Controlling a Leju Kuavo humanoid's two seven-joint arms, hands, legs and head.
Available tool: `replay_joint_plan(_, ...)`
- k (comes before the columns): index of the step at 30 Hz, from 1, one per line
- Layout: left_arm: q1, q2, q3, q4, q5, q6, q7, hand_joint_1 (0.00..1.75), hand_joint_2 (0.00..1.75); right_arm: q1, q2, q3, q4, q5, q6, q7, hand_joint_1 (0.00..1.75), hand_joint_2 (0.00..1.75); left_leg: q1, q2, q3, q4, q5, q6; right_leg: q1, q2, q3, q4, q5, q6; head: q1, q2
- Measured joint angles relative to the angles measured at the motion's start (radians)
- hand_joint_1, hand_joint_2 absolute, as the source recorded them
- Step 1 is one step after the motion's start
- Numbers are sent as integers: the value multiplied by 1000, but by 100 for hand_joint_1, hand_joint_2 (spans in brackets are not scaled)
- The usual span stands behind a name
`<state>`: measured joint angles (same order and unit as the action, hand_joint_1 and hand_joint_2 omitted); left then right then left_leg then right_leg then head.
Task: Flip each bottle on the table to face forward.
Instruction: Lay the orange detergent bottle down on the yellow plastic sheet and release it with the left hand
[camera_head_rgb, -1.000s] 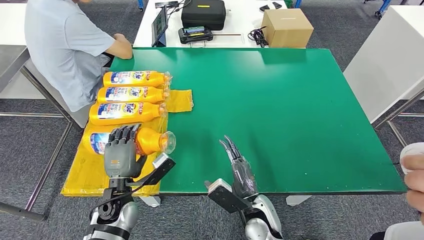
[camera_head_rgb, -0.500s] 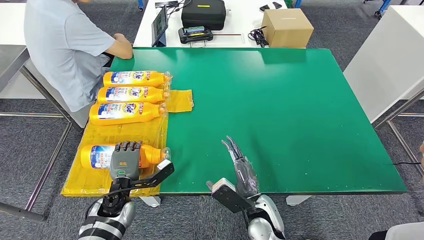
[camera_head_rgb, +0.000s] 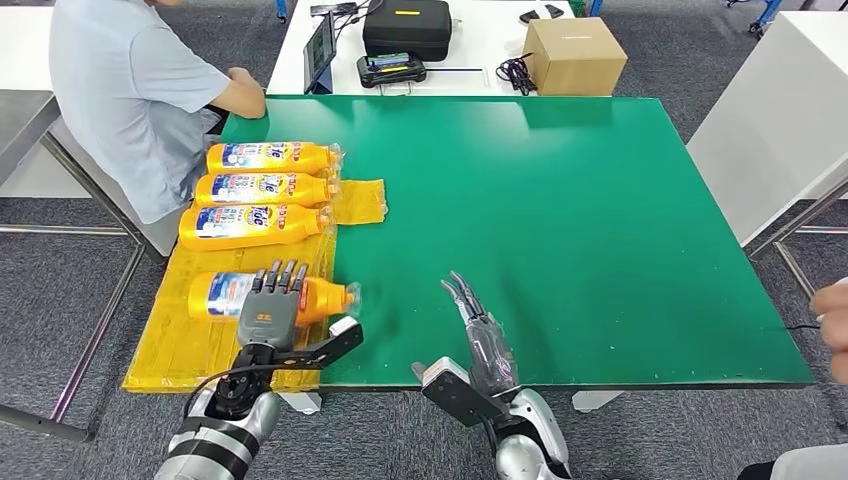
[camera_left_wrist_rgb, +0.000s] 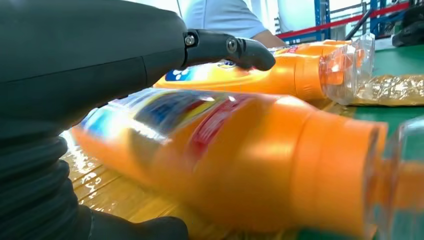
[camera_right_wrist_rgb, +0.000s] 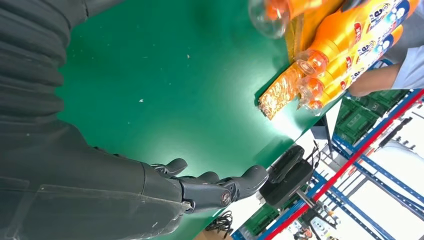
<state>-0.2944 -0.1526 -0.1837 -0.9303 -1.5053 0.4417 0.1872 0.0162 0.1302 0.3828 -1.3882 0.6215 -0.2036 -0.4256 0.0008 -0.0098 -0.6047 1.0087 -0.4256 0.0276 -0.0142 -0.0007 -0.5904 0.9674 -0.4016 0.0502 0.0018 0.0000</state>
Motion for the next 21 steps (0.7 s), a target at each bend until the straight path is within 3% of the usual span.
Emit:
replay_joint_plan(8,-47,-1,-17,52,5,-77,32,0,175,-3,2,-6,0,-12,6,0,0,175,0,0,4,0,0,0,0,0,4,0,0,0,0,0)
replay_joint_plan(21,-59,-3,-32,74,-4,-71,54,0,175,-5,4,-18,0,-14,10,0,0,175,0,0,8,0,0,0,0,0,8,0,0,0,0,0)
